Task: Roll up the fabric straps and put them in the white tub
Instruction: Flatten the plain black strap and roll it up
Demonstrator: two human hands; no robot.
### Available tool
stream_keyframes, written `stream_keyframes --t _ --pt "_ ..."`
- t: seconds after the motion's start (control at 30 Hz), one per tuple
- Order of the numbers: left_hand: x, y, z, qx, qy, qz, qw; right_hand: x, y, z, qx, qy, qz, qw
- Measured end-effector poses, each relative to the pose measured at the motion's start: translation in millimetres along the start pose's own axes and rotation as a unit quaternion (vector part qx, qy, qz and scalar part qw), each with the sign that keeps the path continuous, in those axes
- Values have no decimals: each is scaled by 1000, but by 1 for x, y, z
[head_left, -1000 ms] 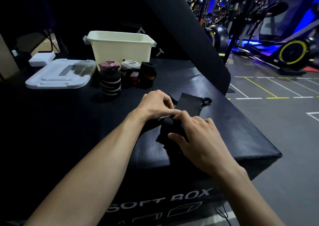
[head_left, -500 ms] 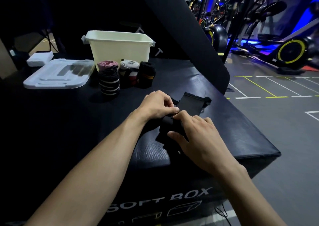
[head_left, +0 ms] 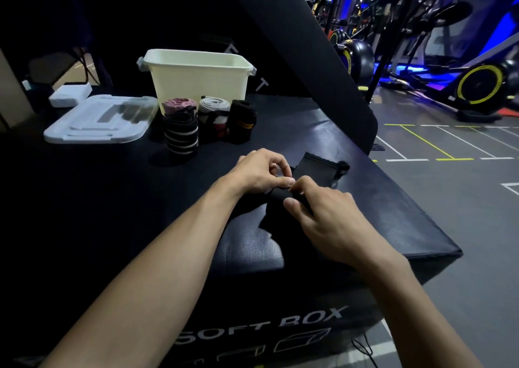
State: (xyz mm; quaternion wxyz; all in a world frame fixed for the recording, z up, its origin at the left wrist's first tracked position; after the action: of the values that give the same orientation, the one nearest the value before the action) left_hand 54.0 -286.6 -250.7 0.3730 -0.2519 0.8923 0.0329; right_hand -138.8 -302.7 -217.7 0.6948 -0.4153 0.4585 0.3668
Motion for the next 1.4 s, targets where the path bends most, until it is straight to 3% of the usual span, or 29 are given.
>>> stream_keyframes --t 0.37,0.5,0.67,0.97,1.13,1.23,1.3,1.4 --pt "0 0 3 -12 55 2 998 11 -20 -10 77 67 -63 993" --pt "-1 -2 5 -24 39 2 999 10 -22 -6 75 36 -175 981" --pt "0 -3 5 -29 39 11 999 12 -18 -1 23 103 -250 962" --pt "-2 -6 7 3 52 7 999 17 -2 -16 11 114 -132 985" --pt "-6 4 -6 27 129 66 989 16 -8 -32 7 53 -143 988" --pt "-8 8 -14 41 186 75 979 15 -9 -45 35 -46 -164 985" --pt "-9 11 -20 53 221 84 970 13 -6 -57 79 -167 -203 962" --pt "-8 18 -30 87 200 108 970 12 -3 -74 127 -357 -236 895"
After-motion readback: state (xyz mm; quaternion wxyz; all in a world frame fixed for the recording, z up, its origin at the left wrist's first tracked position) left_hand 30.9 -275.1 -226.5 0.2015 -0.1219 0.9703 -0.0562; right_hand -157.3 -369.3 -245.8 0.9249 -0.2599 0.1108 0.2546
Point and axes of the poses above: each hand's wrist, its own y-axis away from the middle knuckle, its own x-axis out of the palm, z = x × y, the point moved 3 cm from there along -y, towards the middle knuckle, and after that the axes turned 4 degrees about -x, right-handed, at the moved point
